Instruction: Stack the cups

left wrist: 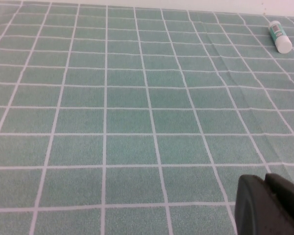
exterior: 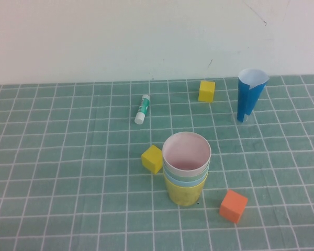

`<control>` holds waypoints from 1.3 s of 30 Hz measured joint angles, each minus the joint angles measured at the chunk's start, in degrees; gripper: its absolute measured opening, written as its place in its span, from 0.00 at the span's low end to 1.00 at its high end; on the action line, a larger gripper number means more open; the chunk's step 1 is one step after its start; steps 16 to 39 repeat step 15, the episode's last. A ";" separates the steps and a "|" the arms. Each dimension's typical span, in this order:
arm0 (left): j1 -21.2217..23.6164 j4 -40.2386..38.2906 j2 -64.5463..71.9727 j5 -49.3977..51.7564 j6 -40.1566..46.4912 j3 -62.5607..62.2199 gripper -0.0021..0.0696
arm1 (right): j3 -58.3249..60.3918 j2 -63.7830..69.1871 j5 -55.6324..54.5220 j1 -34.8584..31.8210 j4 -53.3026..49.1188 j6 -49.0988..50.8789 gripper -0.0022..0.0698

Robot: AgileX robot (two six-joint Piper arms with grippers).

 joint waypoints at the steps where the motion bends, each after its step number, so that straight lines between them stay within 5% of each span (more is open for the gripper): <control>1: 0.00 0.00 0.00 0.00 0.00 0.00 0.03 | 0.00 0.00 0.00 0.00 0.00 1.19 0.03; 39: 0.00 0.00 0.00 0.00 0.00 0.00 0.03 | 0.00 0.00 0.12 0.00 0.01 6.08 0.03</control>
